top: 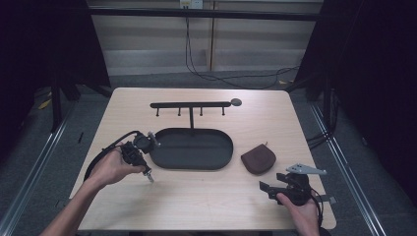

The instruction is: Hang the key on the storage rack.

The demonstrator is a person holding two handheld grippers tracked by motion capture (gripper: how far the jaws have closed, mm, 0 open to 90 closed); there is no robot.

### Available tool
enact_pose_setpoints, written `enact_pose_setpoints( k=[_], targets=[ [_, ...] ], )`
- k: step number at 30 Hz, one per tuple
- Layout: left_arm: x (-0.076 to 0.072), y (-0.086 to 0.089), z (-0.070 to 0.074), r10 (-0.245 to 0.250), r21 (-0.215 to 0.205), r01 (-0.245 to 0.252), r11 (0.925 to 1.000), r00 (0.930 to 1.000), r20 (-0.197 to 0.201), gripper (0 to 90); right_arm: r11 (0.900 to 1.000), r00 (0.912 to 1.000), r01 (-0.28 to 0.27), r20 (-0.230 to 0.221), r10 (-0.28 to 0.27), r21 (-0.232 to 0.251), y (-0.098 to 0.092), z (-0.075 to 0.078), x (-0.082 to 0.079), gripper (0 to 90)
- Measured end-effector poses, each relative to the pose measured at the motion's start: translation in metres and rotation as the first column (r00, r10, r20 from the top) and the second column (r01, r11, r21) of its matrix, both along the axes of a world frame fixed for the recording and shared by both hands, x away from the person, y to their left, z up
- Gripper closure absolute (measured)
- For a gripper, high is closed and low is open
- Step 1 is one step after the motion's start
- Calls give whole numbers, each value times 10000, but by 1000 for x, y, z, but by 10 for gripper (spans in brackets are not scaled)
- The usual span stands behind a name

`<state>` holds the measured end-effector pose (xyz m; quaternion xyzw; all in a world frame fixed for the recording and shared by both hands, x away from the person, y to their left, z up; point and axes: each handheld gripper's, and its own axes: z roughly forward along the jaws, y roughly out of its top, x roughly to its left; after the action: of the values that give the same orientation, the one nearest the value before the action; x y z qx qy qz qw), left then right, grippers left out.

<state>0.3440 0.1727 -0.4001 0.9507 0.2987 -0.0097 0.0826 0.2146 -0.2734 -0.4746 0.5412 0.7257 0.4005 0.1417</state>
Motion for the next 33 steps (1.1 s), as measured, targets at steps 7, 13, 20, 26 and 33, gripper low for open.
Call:
enact_pose_setpoints(
  k=[7, 13, 20, 26, 33],
  targets=[
    [2, 4, 7, 290, 415, -297, 9987, 9994, 171, 892, 10000, 10000, -4, -40, 4, 4, 0, 0, 0, 186],
    [4, 8, 18, 366, 378, -368, 9986, 9993, 58, 892, 10000, 10000, -50, -77, 50, 15, 0, -1, 1, 183],
    [4, 9, 25, 422, 496, -422, 9979, 9991, 10, 893, 10000, 9999, -58, -114, 58, 28, 0, -1, 1, 182],
    [4, 10, 32, 265, 375, -264, 9990, 9996, -33, 892, 9999, 9998, -70, -202, 72, 98, 1, 0, 2, 183],
    [10, 12, 38, 352, 229, -348, 9991, 9992, -196, 892, 9999, 9998, -94, -149, 95, 58, 1, 0, 1, 174]
  ],
)
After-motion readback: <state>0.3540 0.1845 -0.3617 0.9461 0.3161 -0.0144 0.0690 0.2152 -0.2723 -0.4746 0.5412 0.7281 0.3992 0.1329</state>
